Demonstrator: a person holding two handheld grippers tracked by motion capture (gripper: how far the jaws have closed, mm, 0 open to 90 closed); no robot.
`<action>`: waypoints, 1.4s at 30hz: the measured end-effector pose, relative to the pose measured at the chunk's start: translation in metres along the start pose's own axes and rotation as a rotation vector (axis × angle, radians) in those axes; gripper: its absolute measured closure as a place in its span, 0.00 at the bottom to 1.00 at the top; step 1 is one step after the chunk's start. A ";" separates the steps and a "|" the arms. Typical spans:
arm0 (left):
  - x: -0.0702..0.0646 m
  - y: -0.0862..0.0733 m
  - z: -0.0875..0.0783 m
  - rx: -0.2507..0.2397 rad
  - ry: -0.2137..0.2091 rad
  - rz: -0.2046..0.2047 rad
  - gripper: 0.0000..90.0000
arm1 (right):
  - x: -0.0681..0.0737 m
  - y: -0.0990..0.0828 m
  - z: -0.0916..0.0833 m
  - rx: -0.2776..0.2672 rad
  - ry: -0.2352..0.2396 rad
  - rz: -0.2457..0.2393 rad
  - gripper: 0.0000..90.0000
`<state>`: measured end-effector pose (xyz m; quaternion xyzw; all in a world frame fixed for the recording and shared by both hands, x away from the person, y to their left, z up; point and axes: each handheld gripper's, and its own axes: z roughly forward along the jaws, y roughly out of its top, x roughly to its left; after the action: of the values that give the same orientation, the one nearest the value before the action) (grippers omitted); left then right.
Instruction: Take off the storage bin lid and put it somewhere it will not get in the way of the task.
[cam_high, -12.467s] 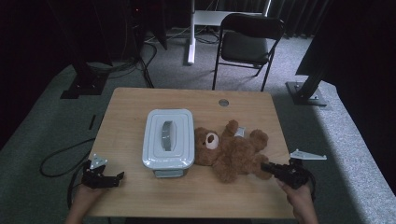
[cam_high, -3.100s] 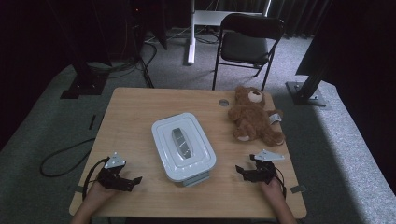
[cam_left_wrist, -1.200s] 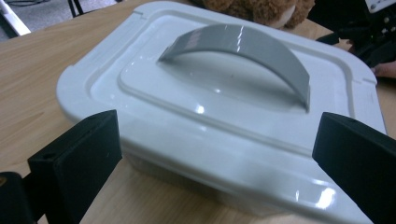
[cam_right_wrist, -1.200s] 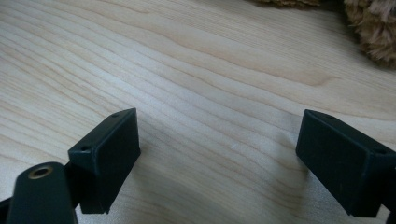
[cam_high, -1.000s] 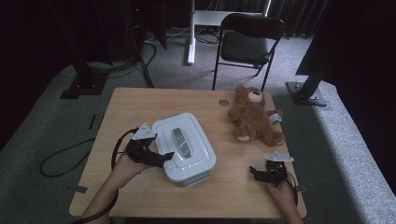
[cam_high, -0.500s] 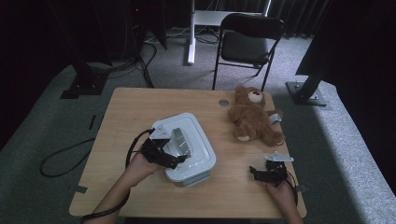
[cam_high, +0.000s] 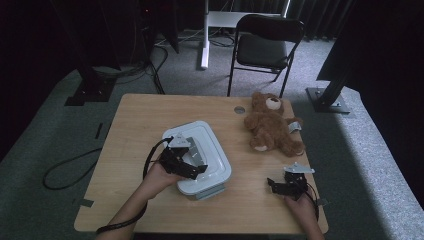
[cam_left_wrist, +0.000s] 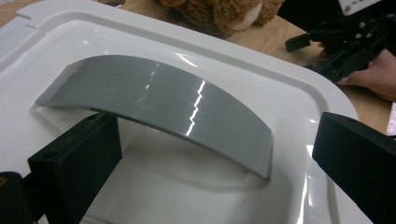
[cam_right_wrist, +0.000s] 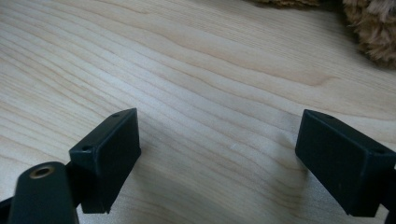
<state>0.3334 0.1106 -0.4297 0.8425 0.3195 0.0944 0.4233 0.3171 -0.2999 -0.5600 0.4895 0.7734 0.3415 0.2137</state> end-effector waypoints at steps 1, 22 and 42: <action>-0.001 0.000 0.001 0.001 0.003 0.000 0.06 | 0.000 0.000 0.000 0.000 0.000 0.000 0.15; 0.001 -0.002 0.002 -0.044 -0.003 0.022 0.38 | 0.000 0.000 0.000 -0.002 -0.006 0.005 0.15; 0.003 -0.002 -0.001 -0.072 -0.026 -0.029 0.53 | 0.000 0.000 0.000 -0.002 -0.007 0.007 0.15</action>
<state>0.3339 0.1141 -0.4310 0.8231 0.3225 0.0887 0.4589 0.3172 -0.3002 -0.5600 0.4930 0.7707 0.3413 0.2157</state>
